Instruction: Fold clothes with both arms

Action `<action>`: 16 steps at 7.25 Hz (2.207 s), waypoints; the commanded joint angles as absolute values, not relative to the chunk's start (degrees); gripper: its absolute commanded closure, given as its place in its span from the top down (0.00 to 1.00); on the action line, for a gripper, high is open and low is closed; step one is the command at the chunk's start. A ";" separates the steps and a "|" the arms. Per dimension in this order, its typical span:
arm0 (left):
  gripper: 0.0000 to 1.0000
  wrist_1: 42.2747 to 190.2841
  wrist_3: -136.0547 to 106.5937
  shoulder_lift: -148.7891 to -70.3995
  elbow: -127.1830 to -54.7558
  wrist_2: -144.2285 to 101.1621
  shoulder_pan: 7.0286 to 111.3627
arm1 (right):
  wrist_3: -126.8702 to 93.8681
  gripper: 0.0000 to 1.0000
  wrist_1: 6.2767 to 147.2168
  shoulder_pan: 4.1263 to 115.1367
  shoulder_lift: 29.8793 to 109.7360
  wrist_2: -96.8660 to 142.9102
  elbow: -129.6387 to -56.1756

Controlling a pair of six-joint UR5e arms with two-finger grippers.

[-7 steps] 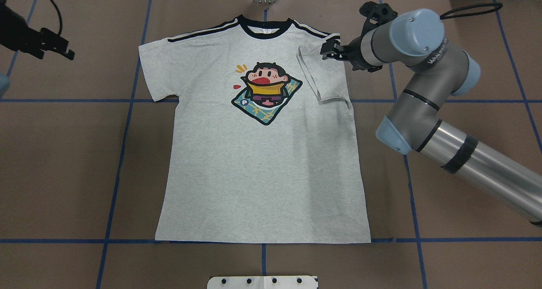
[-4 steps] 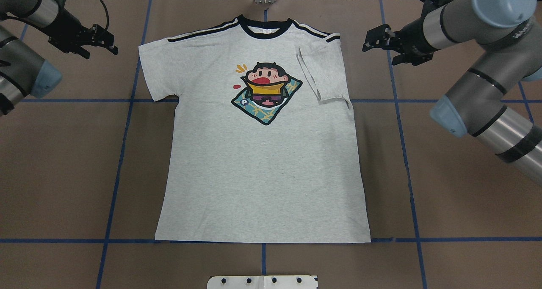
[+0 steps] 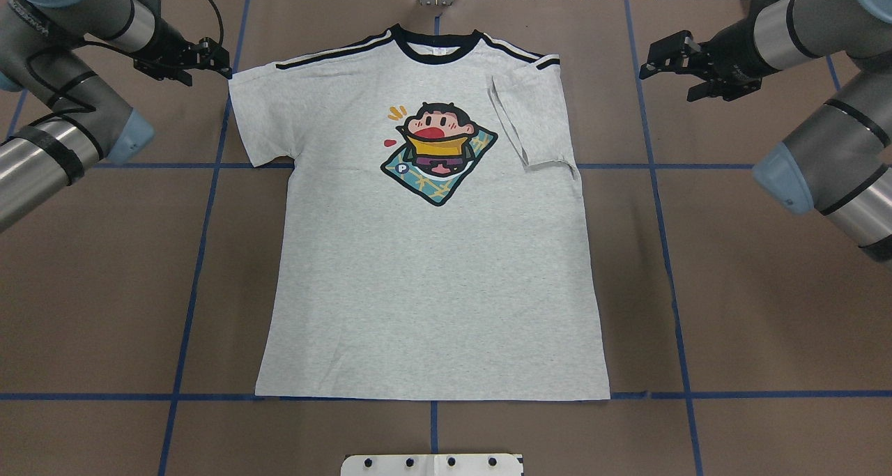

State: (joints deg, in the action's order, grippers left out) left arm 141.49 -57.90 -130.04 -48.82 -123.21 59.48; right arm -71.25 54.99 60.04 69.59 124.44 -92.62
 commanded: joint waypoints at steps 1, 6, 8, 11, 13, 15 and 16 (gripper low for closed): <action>0.77 145.81 -65.00 -134.97 -41.86 -117.88 57.14 | -71.19 1.00 54.93 60.03 69.61 122.96 -92.72; 0.61 145.99 -65.13 -135.18 -39.82 -115.05 56.51 | -71.19 1.00 54.93 59.94 69.70 121.39 -92.64; 0.42 145.99 -65.13 -135.18 -39.81 -115.05 56.43 | -71.19 1.00 54.93 59.94 69.78 121.12 -92.72; 0.00 145.72 -64.95 -135.09 -39.38 -114.61 56.42 | -71.28 1.00 54.93 59.94 69.70 121.20 -92.72; 0.00 144.94 -65.30 -135.26 -42.69 -115.83 56.78 | -71.28 1.00 54.93 59.94 69.52 121.29 -92.72; 0.00 132.51 -69.05 -135.35 -54.87 -116.90 56.08 | -71.28 1.00 54.93 59.94 69.52 121.38 -92.72; 0.00 132.19 -73.26 -136.83 -55.45 -116.46 53.46 | -71.19 1.00 54.93 59.94 69.70 121.46 -92.64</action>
State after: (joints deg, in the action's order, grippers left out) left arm 135.03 -68.93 -135.71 -52.24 -116.67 55.65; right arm -71.24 54.93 59.91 69.57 121.36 -92.68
